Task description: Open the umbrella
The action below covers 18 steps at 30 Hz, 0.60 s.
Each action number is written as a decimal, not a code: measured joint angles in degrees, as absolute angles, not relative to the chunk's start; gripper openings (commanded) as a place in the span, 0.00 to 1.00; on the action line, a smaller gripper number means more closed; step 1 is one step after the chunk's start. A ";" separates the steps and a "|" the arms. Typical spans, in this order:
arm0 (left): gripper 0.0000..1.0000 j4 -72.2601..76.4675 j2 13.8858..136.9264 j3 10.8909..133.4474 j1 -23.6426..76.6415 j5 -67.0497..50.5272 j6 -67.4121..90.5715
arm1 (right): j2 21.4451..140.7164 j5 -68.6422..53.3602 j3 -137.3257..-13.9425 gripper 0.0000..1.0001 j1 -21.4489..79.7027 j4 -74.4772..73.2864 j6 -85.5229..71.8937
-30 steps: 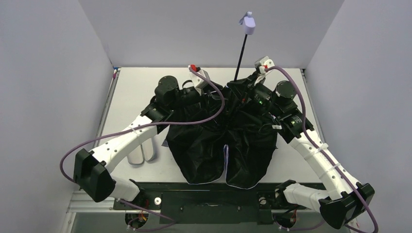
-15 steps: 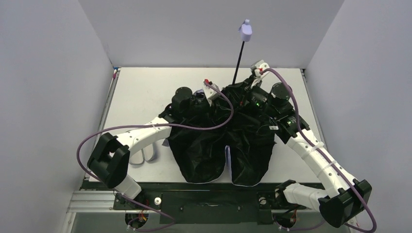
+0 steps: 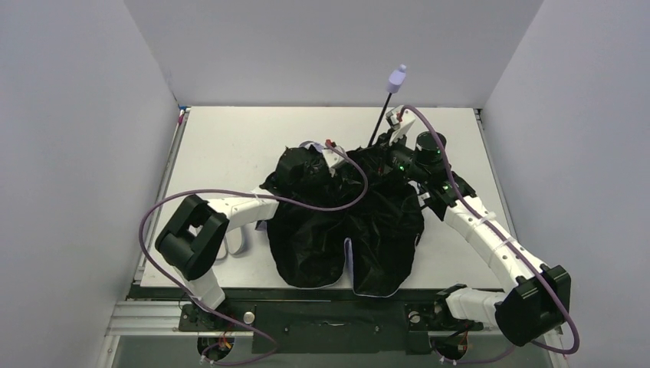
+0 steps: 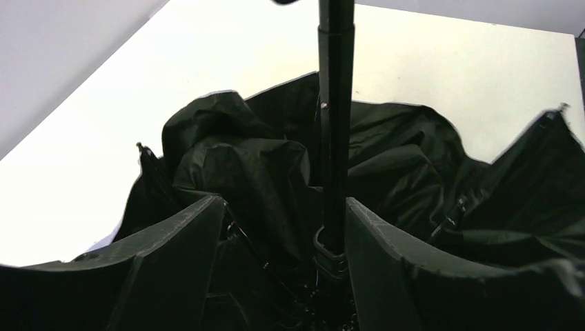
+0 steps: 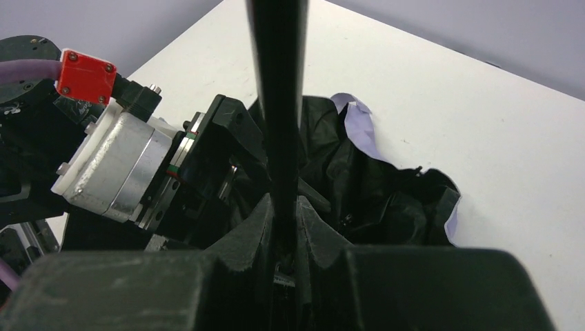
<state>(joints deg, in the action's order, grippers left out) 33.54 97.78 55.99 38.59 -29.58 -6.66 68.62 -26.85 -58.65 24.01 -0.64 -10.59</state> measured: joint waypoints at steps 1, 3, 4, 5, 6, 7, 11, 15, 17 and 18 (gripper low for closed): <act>0.57 33.74 98.48 56.42 38.15 -29.87 -6.68 | 68.88 -27.00 -58.63 0.00 23.66 -0.38 -10.68; 0.56 33.91 99.72 57.32 37.43 -30.59 -6.72 | 69.58 -27.07 -58.57 0.00 23.16 0.30 -10.81; 0.55 33.95 100.31 57.69 37.10 -31.03 -6.96 | 69.84 -27.07 -58.57 0.00 22.96 0.40 -10.79; 0.55 33.95 100.71 57.87 36.93 -31.40 -7.29 | 70.13 -27.05 -58.57 0.00 22.90 0.58 -10.79; 0.54 34.11 101.01 57.91 36.84 -31.81 -7.81 | 70.43 -27.05 -58.57 0.00 22.83 0.67 -10.79; 0.54 34.22 101.25 57.89 36.82 -32.05 -8.34 | 70.67 -27.07 -58.57 0.00 22.81 0.69 -10.79; 0.58 35.11 102.08 57.91 36.82 -32.45 -9.85 | 71.13 -27.22 -58.57 0.00 22.48 0.71 -10.57; 0.66 34.92 102.32 58.48 36.67 -32.38 -9.72 | 71.61 -27.88 -59.11 0.00 22.59 0.05 -8.62; 0.67 32.67 101.84 59.42 36.32 -32.32 -9.19 | 72.16 -28.14 -60.14 0.00 22.98 -0.99 -7.29; 0.68 31.33 101.43 59.79 36.18 -32.27 -9.04 | 72.34 -28.38 -60.53 0.00 23.27 -1.19 -6.57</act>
<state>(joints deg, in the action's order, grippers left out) 31.33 101.43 59.79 36.18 -32.27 -9.04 72.34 -28.38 -60.53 23.27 -1.19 -6.57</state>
